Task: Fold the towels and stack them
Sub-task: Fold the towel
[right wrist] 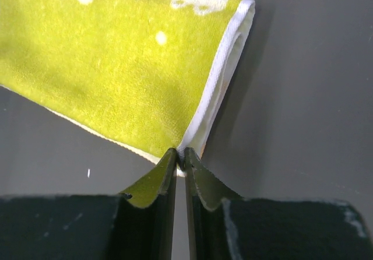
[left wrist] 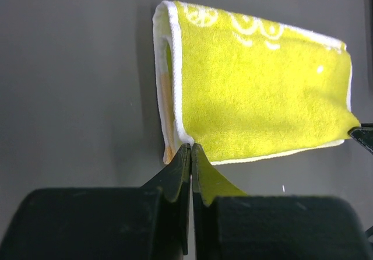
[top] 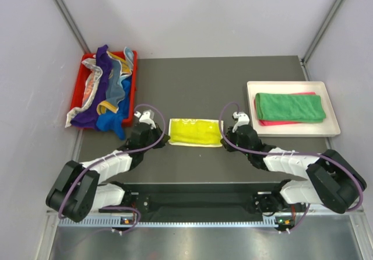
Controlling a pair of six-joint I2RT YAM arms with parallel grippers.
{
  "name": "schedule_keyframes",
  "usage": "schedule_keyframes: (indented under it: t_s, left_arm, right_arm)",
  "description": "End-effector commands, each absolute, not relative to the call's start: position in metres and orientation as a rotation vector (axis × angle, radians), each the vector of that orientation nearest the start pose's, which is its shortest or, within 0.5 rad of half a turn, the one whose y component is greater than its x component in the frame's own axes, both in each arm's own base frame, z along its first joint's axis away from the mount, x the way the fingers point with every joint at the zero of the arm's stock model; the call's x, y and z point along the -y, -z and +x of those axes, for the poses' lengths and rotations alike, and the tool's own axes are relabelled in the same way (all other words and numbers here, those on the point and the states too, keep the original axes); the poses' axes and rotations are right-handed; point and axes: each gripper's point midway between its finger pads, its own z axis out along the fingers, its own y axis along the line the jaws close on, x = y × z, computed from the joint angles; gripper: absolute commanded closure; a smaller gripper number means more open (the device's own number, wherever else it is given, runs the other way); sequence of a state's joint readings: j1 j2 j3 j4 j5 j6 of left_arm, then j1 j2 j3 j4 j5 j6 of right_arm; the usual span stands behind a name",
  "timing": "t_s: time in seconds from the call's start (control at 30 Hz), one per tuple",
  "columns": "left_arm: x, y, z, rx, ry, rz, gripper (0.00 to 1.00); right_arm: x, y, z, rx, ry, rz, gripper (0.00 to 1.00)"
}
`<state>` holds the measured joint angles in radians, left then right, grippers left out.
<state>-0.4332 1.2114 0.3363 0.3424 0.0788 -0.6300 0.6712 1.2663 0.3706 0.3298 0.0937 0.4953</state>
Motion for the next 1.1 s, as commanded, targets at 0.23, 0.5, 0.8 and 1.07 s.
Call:
schedule_keyframes:
  t_s: [0.23,0.5,0.8,1.07]
  left_arm:
    - [0.16,-0.057,0.275,-2.249,0.608,-0.185,0.76]
    - [0.149,-0.101,0.293,-2.22,0.483,-0.194,0.8]
    - [0.195,-0.082,0.309,-2.313,0.572,-0.14,0.92]
    - [0.185,-0.024,0.295,-2.423,0.502,-0.181,0.98]
  right_arm:
    - [-0.208,-0.062,0.255,-2.15,-0.585,-0.094,0.65]
    - [-0.205,-0.106,0.259,-2.128,-0.576,-0.033,0.72]
    - [-0.254,-0.106,0.288,-2.153,-0.685,-0.059,0.75]
    - [-0.253,-0.028,0.265,-2.3,-0.724,0.003,0.78]
